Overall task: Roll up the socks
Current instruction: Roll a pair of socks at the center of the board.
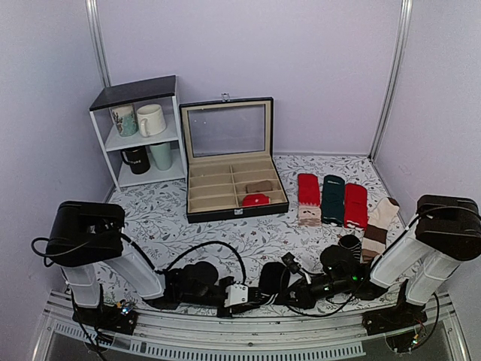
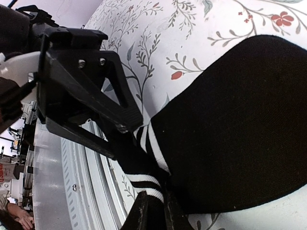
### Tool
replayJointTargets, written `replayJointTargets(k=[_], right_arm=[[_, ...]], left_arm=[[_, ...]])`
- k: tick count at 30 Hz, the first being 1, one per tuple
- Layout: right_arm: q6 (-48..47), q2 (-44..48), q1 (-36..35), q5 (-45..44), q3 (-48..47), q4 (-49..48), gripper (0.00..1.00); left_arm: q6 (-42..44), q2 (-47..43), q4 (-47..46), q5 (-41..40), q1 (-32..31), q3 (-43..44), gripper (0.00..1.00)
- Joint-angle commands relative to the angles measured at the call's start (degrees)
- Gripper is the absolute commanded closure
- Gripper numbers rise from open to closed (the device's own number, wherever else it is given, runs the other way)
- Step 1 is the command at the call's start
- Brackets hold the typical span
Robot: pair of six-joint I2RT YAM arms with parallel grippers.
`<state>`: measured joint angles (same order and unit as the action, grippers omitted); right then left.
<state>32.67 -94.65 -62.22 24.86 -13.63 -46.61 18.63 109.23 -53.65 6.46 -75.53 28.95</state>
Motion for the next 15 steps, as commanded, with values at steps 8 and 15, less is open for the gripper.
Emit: replayJointTargets(k=[8,15], right_arm=[[-0.37,-0.62,-0.27,0.01,1.43,12.07,0.89],[-0.10,-0.66,-0.25,0.10,1.33,12.50,0.90]], left_arm=[[0.42,2.89,1.62,-6.43,-1.78,2.01,0.65],[-0.38,2.91,3.98,-6.18,-1.74,2.61,0.92]])
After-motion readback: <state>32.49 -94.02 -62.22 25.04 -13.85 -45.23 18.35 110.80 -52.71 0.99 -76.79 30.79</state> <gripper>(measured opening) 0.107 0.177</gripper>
